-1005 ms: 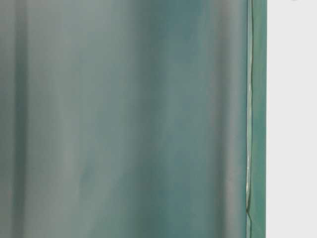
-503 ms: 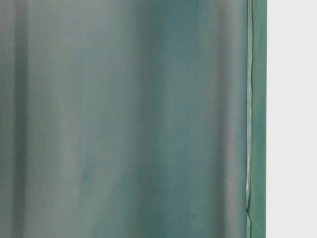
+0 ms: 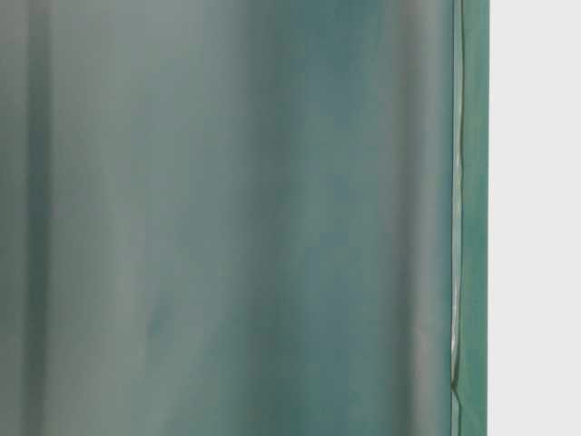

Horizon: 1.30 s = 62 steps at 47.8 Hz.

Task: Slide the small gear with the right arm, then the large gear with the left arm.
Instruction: 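Slide the small blue gear back right to its start spot, then move the left gripper down onto the large blue gear's hub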

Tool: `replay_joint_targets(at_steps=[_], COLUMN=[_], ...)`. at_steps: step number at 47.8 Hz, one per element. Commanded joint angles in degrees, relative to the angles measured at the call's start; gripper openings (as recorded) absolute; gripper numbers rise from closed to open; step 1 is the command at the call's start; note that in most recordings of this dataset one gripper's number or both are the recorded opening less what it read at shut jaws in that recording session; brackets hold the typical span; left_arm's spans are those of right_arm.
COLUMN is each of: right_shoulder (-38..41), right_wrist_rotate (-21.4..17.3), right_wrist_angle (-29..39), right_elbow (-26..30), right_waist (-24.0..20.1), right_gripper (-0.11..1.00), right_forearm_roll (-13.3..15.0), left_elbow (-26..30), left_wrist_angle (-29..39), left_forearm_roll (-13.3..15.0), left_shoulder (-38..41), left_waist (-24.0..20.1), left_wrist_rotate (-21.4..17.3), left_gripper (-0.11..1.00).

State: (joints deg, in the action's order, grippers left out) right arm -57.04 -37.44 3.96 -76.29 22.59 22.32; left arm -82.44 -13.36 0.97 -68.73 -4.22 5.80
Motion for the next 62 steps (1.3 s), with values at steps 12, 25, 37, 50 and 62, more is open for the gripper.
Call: replay_joint_targets(at_steps=[12,25,37,50,62], right_shoulder=[-1.1,-1.1,-1.1,-1.1,-1.0], right_wrist_rotate=[0.0,0.1,0.0,0.0,0.0], right_wrist_angle=[-0.8,-0.8,-1.1,-1.1,-1.2], right_elbow=[-0.3,-0.5,-0.6,-0.5,-0.4], right_waist=[0.1,0.1,0.1,0.1,0.1], right_gripper=[0.5,0.5,0.5,0.5,0.5], right_forearm_roll=[0.3,0.2,0.3,0.2,0.2], left_elbow=[2.6,4.3,5.4,5.4,6.8], left_wrist_angle=[0.9,10.0,15.6,19.2,24.3], left_forearm_roll=[0.1,0.0,-0.1,-0.1,-0.1], left_shoulder=[0.8,0.4,0.4,2.5,8.3], left_waist=[-1.0,-8.5,-13.0,-12.9,-13.0], left_wrist_rotate=[-0.2,-0.6,-2.7,-2.9,-2.8], left_gripper=[0.0,0.0,0.0,0.0,0.0])
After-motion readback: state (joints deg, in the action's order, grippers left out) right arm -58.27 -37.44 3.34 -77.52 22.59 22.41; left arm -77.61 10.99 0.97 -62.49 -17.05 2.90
